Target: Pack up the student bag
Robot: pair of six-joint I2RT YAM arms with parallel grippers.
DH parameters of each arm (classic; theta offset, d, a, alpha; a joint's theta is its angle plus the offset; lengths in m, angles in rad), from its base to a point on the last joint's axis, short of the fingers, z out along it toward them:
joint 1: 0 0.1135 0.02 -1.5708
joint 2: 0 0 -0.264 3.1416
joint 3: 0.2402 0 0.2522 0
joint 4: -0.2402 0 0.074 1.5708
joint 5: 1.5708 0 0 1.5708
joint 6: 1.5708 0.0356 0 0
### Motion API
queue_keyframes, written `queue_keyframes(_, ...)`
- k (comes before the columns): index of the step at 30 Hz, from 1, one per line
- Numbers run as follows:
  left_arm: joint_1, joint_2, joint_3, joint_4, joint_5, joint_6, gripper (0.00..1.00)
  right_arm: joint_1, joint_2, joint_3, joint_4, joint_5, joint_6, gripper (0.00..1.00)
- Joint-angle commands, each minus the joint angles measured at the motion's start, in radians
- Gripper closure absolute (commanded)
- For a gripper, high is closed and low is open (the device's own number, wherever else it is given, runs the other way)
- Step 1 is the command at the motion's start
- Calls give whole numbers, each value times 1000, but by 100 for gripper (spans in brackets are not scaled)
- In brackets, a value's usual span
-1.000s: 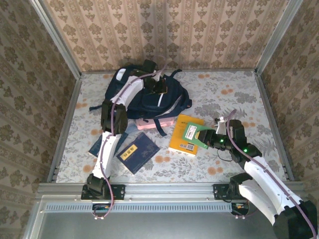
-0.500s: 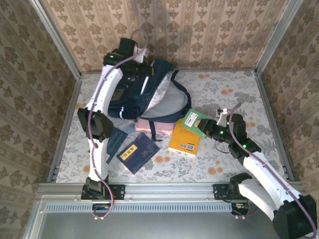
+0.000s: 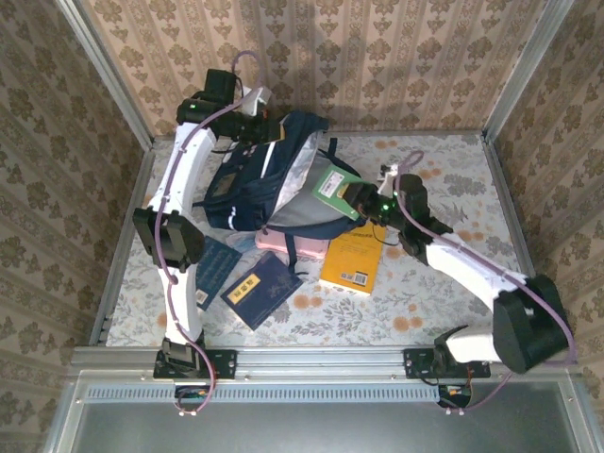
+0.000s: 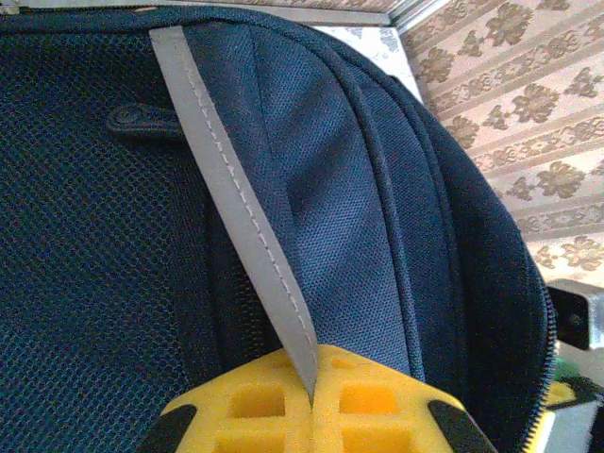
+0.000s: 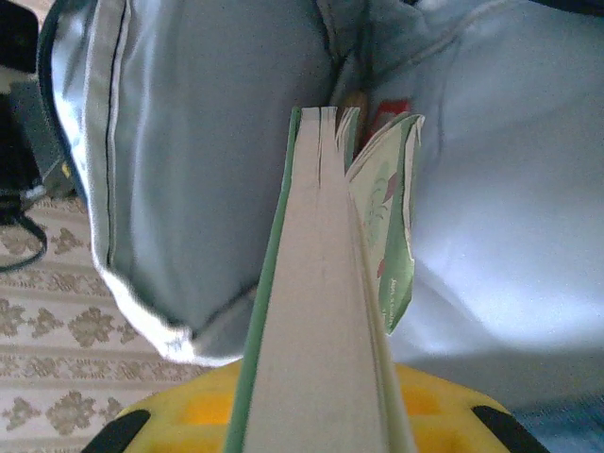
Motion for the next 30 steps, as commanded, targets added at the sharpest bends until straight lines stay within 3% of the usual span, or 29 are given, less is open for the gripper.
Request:
queue_keyframes(1, 9, -48, 17, 133, 133, -44, 100, 19, 147, 97, 141, 14, 74, 100)
queue_keyframes(12, 18, -66, -31, 211, 195, -113, 100, 98, 585, 439, 320, 32, 218, 100)
queue_keyframes(30, 41, -70, -57, 315, 254, -209, 100, 161, 900, 820, 26, 101, 147, 97)
